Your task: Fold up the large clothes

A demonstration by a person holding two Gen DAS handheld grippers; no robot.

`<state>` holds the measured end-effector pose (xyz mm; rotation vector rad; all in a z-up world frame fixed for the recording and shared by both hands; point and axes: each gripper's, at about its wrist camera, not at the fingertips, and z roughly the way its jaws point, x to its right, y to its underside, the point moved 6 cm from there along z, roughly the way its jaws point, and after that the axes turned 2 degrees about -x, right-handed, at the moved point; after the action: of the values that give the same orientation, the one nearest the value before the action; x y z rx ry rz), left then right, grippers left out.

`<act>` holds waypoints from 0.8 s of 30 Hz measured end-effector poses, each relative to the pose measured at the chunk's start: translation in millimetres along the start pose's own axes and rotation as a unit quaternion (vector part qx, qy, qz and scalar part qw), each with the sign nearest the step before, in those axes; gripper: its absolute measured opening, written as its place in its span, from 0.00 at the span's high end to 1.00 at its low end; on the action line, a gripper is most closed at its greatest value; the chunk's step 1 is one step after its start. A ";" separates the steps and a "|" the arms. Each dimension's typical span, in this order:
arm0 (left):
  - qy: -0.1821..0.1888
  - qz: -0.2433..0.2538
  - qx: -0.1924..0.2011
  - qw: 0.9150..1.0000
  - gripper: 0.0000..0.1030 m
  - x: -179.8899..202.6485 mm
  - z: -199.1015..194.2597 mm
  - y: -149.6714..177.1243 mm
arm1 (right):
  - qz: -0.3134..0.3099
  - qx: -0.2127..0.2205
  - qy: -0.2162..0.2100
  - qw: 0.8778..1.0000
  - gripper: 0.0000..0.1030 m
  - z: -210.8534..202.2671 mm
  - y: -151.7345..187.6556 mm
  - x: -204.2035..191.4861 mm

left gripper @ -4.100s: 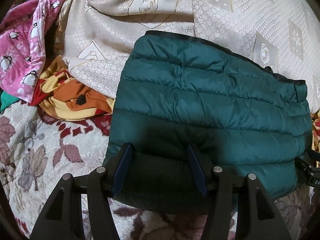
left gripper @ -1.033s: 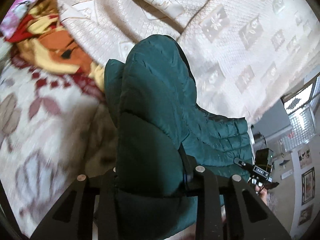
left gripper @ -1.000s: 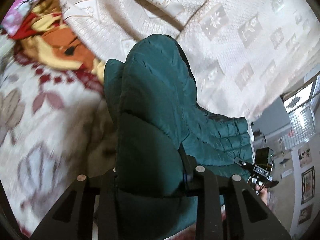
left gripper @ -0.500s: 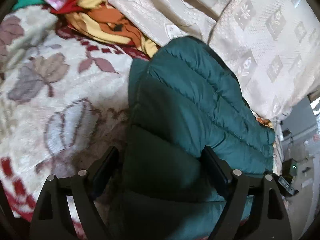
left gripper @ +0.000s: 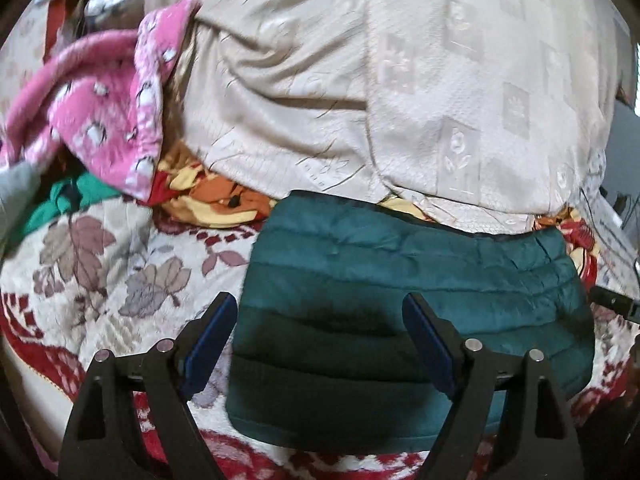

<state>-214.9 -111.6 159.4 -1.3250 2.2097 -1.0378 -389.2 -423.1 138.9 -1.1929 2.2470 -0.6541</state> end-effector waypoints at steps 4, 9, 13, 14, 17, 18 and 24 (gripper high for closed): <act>0.006 0.009 -0.007 1.000 0.38 25.8 7.9 6.1 | -0.020 0.023 0.000 1.000 0.06 0.7 3.7 -32.5; 0.002 0.013 0.000 1.000 0.38 43.5 7.9 13.6 | -0.052 0.043 0.022 0.997 0.06 -0.7 14.9 -61.0; 0.002 0.010 0.003 1.000 0.38 49.3 7.8 17.8 | -0.075 0.044 0.039 0.995 0.06 2.0 24.9 -75.5; 0.001 0.011 0.003 1.000 0.38 48.7 7.7 17.9 | -0.081 0.045 0.039 0.995 0.06 2.8 27.4 -79.2; -0.005 0.013 0.008 1.000 0.38 50.3 6.6 21.1 | -0.086 0.046 0.036 0.995 0.06 5.0 33.1 -86.6; -0.006 0.013 0.009 1.000 0.38 50.3 6.7 21.9 | -0.086 0.048 0.034 0.995 0.06 5.1 34.6 -88.3; -0.022 0.017 0.019 0.999 0.38 50.3 5.5 25.2 | -0.089 0.060 0.026 0.994 0.06 6.7 41.2 -95.6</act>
<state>-251.5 -150.2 140.1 -1.2781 2.1608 -1.0243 -363.5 -322.5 128.3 -1.3403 2.1252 -0.8859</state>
